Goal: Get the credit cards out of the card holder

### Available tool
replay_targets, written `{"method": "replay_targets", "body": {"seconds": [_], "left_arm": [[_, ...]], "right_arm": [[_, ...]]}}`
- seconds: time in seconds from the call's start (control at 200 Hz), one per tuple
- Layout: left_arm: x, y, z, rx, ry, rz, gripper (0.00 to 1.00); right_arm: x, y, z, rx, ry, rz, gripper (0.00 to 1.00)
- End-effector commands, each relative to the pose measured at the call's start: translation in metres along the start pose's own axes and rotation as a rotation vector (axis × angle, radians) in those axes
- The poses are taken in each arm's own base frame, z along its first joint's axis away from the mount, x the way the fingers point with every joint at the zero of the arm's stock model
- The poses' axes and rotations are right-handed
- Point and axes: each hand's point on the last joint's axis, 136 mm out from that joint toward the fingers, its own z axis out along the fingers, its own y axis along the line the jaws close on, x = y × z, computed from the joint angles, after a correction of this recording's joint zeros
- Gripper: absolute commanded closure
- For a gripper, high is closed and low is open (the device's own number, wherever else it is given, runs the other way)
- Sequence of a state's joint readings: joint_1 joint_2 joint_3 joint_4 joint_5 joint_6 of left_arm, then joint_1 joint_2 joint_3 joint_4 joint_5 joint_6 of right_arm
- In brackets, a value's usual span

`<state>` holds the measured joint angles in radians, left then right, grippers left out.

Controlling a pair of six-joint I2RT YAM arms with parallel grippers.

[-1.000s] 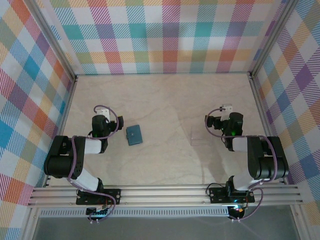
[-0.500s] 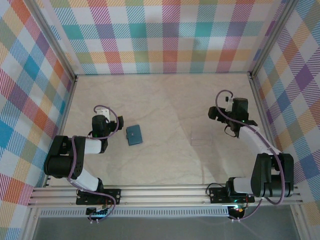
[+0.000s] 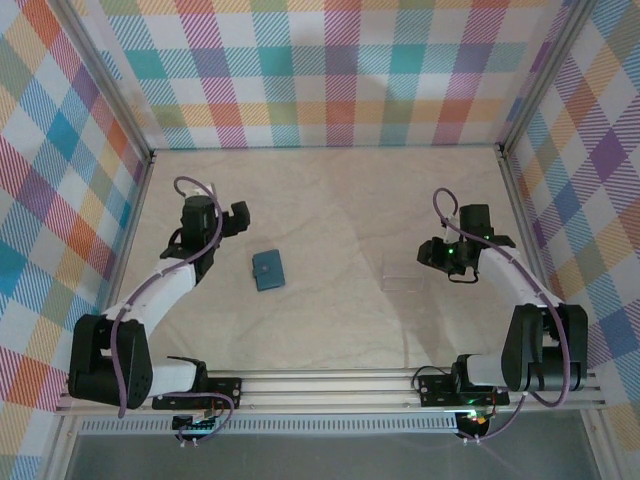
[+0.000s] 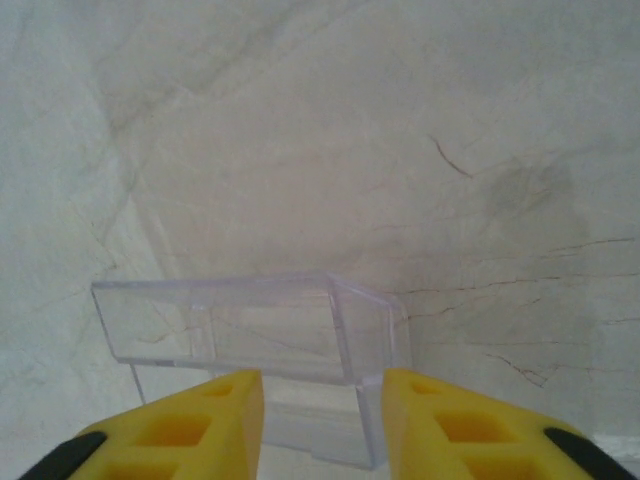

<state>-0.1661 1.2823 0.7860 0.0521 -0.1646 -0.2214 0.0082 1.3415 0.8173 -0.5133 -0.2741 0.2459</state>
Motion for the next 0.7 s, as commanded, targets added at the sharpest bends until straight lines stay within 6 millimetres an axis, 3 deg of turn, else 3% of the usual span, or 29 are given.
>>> {"method": "replay_targets", "body": {"seconds": [0.0, 0.205, 0.325, 0.695], "left_arm": [[0.034, -0.012, -0.021, 0.057, 0.235, -0.122, 0.0], [0.025, -0.048, -0.054, 0.234, 0.343, -0.088, 0.01], [0.012, -0.053, -0.067, 0.255, 0.339, -0.07, 0.01], [0.026, -0.064, -0.051, 0.306, 0.37, -0.159, 0.01]], "right_arm": [[-0.001, 0.009, 0.0, -0.025, 0.035, -0.017, 0.68], [-0.005, -0.001, 0.005, 0.029, 0.037, -0.034, 0.69], [-0.005, -0.004, 0.01, 0.04, 0.048, -0.047, 0.69], [-0.006, -0.001, 0.022, 0.01, 0.076, -0.042, 0.71]]}}
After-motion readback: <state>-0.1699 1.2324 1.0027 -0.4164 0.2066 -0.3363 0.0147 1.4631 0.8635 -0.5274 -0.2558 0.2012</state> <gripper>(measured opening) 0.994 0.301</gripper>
